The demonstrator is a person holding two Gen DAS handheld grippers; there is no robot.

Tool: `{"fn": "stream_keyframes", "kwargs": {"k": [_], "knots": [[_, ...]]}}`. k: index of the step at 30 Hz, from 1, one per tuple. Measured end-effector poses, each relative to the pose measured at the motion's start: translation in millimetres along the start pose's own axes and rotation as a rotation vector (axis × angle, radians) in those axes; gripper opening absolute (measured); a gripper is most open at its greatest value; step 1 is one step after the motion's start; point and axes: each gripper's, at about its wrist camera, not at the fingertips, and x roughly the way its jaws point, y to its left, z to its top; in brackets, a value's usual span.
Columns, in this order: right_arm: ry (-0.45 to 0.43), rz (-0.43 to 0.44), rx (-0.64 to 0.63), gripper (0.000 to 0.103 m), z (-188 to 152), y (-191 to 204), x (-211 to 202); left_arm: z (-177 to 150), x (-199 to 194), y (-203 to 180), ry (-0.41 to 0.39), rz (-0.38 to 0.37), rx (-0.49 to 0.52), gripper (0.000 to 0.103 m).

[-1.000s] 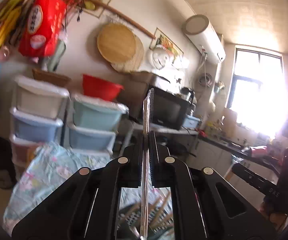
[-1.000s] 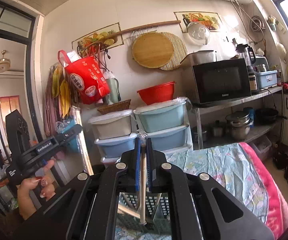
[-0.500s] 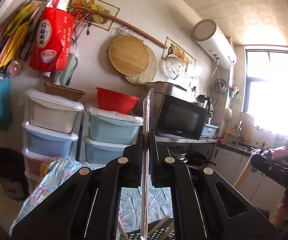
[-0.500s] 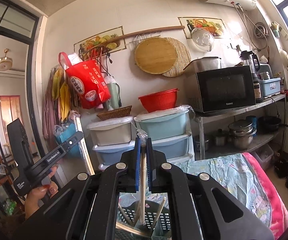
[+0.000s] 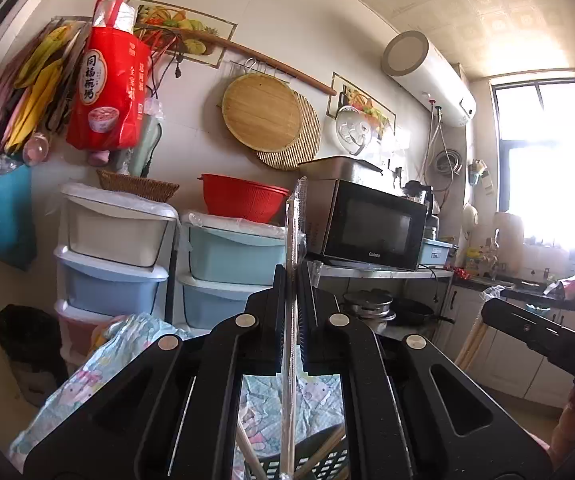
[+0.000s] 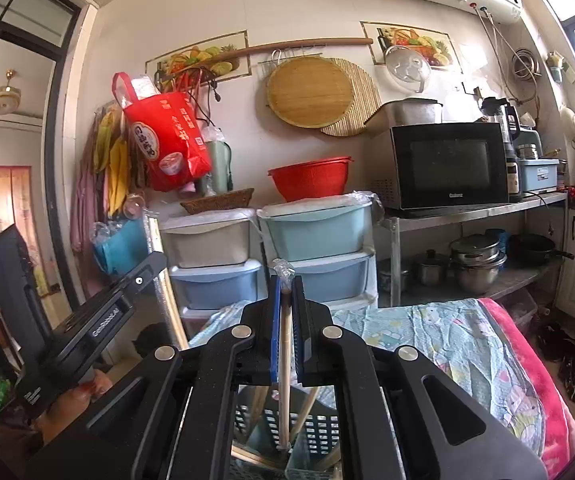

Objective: Organize utensils
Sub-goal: 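Lift the held chopsticks upright with both grippers and carry them above the caddy, then lower the chopsticks into the caddy compartments with both grippers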

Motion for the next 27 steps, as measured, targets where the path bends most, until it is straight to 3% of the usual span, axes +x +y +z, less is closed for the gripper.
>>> {"fn": "stream_keyframes", "kwargs": {"k": [10, 27], "knots": [[0.034, -0.012, 0.002, 0.006, -28, -4, 15, -23, -1, -7, -0.011, -0.032, 0.038, 0.003], [0.102, 0.004, 0.03, 0.006, -49, -3, 9, -55, -1, -3, 0.065, -0.056, 0.053, 0.003]]}}
